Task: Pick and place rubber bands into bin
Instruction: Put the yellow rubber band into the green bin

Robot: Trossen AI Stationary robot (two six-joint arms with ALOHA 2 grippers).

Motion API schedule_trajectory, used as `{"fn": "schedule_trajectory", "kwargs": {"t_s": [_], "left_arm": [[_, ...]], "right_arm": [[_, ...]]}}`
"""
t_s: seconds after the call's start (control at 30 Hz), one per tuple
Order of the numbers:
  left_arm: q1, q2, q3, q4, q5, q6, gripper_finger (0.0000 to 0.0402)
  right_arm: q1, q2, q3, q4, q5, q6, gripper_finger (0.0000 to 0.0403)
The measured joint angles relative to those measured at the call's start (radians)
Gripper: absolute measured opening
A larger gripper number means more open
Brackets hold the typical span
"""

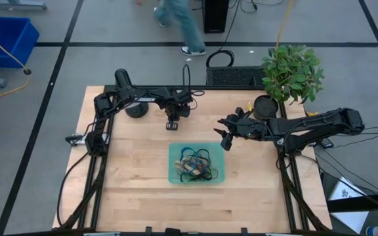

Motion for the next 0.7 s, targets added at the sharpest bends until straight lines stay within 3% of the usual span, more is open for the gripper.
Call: {"fn": "schedule_trajectory", "kwargs": {"t_s": [0.4,0.7], "left_arm": [[-0.015,-0.111,0.020,-0.071,-0.026,-0.027,0.0001],[-0.047,-0.307,0.021,-0.084,-0.019,-0.104,0.0001]], "right_arm": [[0.000,0.000,0.000,-0.018,0.001,-0.002,0.0180],[0.000,0.000,0.000,-0.027,0.003,-0.001,0.0180]]}}
